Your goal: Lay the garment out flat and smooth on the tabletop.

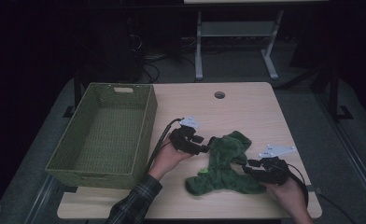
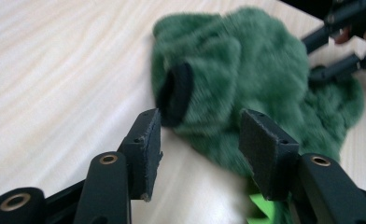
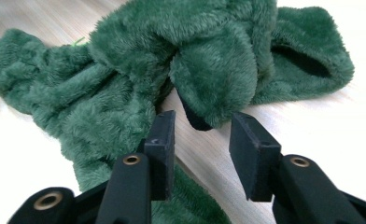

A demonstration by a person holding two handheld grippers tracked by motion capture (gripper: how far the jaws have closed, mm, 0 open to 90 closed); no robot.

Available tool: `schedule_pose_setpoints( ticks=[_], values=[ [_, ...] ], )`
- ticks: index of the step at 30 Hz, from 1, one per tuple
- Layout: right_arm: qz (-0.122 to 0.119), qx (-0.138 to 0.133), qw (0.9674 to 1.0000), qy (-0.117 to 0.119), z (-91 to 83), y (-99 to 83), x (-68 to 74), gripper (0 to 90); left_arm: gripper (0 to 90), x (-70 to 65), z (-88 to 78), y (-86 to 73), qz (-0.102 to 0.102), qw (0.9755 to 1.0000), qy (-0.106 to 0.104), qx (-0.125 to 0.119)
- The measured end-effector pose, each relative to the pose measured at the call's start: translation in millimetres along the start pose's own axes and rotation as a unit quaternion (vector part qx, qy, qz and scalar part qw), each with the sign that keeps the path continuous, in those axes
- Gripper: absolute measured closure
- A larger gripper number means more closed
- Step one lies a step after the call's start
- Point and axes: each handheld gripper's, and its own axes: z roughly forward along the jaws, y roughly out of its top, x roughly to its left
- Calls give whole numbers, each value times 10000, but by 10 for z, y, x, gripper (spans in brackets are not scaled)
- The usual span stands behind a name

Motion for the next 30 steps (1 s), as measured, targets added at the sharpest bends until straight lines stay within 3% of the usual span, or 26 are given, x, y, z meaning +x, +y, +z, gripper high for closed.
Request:
schedule_pose_setpoints(
  ticks=[4, 9, 11, 12, 14, 16, 19, 25, 29, 30],
  values=[
    [55, 72, 10000, -22, 25, -3, 2, 600, 462, 66, 90, 89, 13, 10000, -45, -70],
    [19, 89, 9999, -52, 72, 4, -33, 633, 464, 94, 258, 121, 12, 9998, -212, 10],
    [33, 92, 9999, -49, 86, 22, -37, 708, 580, 87, 302, 121, 46, 9996, -266, 48],
    [33, 92, 9999, -49, 86, 22, -37, 708, 580, 84, 327, 121, 78, 9995, -302, 77],
    [-60, 108, 9999, -88, 107, 40, -45, 786, 758, 83, 351, 118, 133, 9994, -315, 99],
    [-74, 100, 9999, -109, 110, 46, -46, 801, 808, 78, 345, 117, 147, 9995, -262, 121],
    [-62, 27, 9996, -275, 79, 64, -70, 818, 831, 44, 240, 118, 253, 9995, -200, 25],
    [-58, -204, 9987, -455, -35, 195, -136, 818, 837, 4, -8, 97, 191, 9997, -14, -159],
    [-210, -344, 9979, -504, -57, 334, -133, 819, 840, -8, -271, -17, -114, 9993, 201, -299],
    [-250, -390, 9977, -496, -57, 366, -122, 821, 840, -8, -271, -17, -114, 9993, 201, -299]
  ],
)
